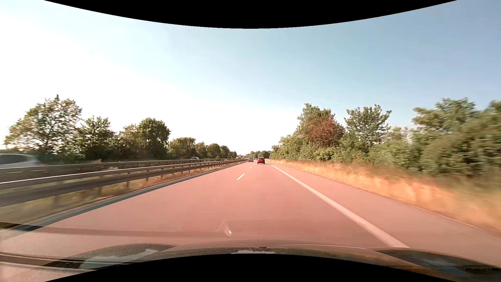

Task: Follow the waypoints while adhering to traffic rules and regulations

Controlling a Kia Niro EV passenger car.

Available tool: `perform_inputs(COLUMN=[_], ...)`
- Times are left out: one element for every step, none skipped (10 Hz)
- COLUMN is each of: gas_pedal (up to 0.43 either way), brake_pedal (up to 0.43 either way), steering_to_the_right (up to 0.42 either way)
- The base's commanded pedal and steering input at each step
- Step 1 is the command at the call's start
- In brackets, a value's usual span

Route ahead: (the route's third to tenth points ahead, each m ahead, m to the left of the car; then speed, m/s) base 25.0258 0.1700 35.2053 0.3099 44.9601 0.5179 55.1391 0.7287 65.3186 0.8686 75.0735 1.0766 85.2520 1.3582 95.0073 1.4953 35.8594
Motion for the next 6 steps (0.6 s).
perform_inputs(gas_pedal=[0.130, 0.110, 0.110, 0.110, 0.110, 0.110], brake_pedal=[0.006, 0.006, 0.006, 0.006, 0.006, 0.006], steering_to_the_right=[-0.002, -0.002, -0.002, -0.001, -0.001, -0.001])
